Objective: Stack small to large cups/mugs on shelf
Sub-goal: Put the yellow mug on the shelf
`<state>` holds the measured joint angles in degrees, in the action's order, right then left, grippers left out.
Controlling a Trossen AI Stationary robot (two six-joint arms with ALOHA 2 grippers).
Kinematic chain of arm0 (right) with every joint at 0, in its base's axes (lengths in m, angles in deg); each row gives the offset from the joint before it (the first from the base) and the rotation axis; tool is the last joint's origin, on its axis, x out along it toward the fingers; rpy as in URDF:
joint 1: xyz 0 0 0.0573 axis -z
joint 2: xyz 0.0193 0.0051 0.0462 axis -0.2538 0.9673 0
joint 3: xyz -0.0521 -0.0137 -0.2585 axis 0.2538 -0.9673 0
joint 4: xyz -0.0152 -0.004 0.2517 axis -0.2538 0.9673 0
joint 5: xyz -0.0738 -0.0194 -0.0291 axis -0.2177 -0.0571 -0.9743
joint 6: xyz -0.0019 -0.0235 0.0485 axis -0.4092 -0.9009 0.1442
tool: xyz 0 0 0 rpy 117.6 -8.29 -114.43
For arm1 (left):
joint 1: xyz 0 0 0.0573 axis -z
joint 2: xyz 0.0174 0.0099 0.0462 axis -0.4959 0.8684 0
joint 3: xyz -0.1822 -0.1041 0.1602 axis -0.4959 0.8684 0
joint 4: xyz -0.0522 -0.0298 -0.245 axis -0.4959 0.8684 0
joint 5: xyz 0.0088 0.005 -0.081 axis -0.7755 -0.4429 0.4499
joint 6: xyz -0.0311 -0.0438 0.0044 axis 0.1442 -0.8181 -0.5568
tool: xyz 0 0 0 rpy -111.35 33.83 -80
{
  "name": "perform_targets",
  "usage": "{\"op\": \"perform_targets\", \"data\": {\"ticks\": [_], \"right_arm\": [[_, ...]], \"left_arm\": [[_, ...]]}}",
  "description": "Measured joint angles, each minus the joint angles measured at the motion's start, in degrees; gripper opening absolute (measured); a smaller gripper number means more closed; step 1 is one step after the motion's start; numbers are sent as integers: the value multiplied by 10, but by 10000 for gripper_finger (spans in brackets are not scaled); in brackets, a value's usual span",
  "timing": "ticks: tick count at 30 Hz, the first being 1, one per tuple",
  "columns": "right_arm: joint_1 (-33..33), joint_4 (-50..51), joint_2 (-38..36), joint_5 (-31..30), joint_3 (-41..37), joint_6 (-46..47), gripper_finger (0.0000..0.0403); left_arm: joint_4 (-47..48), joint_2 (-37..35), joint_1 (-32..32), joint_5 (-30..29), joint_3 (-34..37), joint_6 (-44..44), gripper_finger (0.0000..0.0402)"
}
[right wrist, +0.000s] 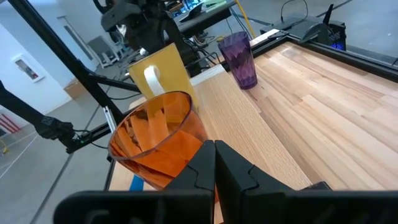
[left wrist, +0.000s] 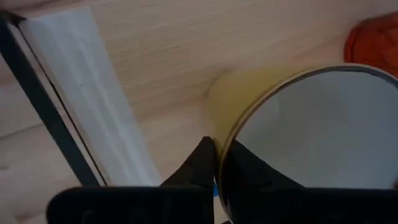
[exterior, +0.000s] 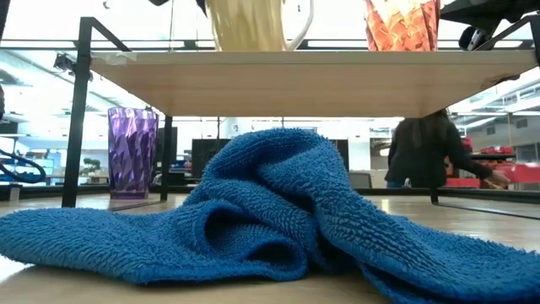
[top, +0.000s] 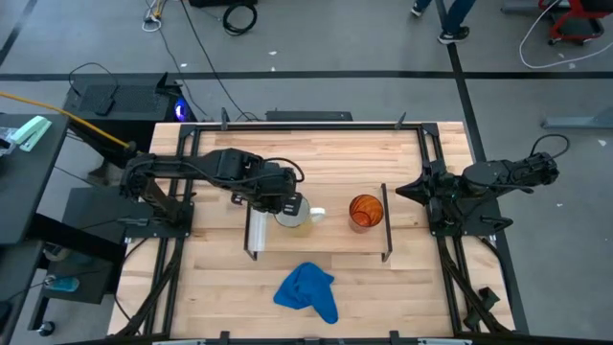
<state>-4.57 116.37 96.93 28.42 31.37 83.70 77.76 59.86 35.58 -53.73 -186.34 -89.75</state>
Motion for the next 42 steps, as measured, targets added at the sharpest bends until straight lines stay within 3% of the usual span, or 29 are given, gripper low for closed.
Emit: {"op": "perform_targets", "data": {"ticks": [8, 17, 24, 32, 42], "right_arm": [[0, 0, 0, 0, 0, 0, 9], [0, 0, 0, 0, 0, -1, 9], [0, 0, 0, 0, 0, 0, 9], [0, 0, 0, 0, 0, 0, 9], [0, 0, 0, -9, 0, 15, 9]], "left_arm": [[-18, 0, -3, 1, -27, 81, 23], [-20, 0, -32, 0, -129, 341, 23], [0, -1, -72, 29, -187, 448, 23], [65, 4, -108, 83, -193, 550, 23], [112, 61, -131, 123, -193, 663, 23]]}}
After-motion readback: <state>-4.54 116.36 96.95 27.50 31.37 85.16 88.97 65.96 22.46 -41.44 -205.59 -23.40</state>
